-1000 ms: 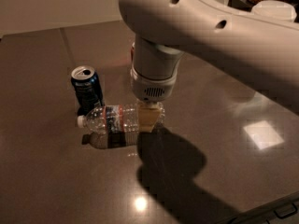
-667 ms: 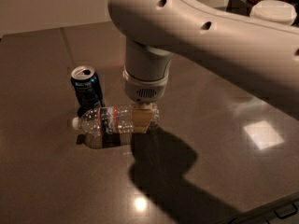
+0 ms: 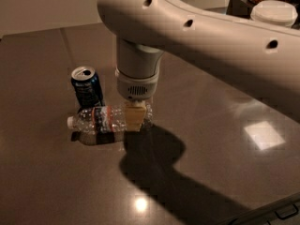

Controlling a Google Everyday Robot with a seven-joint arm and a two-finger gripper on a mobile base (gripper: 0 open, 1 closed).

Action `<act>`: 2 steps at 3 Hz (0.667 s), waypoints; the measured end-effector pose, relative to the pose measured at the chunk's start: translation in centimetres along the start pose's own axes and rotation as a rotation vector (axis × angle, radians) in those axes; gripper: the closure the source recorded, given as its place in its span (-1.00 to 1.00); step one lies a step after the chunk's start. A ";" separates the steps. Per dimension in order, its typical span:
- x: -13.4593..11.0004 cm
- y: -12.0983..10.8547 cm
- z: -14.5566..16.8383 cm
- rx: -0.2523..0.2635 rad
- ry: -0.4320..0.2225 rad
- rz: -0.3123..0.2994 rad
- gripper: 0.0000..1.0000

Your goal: Move water bottle near pepsi can

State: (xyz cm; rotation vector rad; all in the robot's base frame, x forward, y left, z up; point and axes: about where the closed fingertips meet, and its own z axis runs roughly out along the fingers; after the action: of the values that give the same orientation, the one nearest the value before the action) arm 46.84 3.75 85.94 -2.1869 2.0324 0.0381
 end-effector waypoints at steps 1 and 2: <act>-0.3 -0.2 0.3 0.003 -0.007 0.004 -0.26; -0.4 -0.2 0.3 0.006 -0.009 0.005 -0.72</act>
Offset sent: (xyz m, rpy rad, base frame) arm 0.0020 0.0040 -0.0026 0.0087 -0.0024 -0.0041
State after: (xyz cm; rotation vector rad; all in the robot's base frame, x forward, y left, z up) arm 47.02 4.18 85.71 -2.1746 2.0301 0.0417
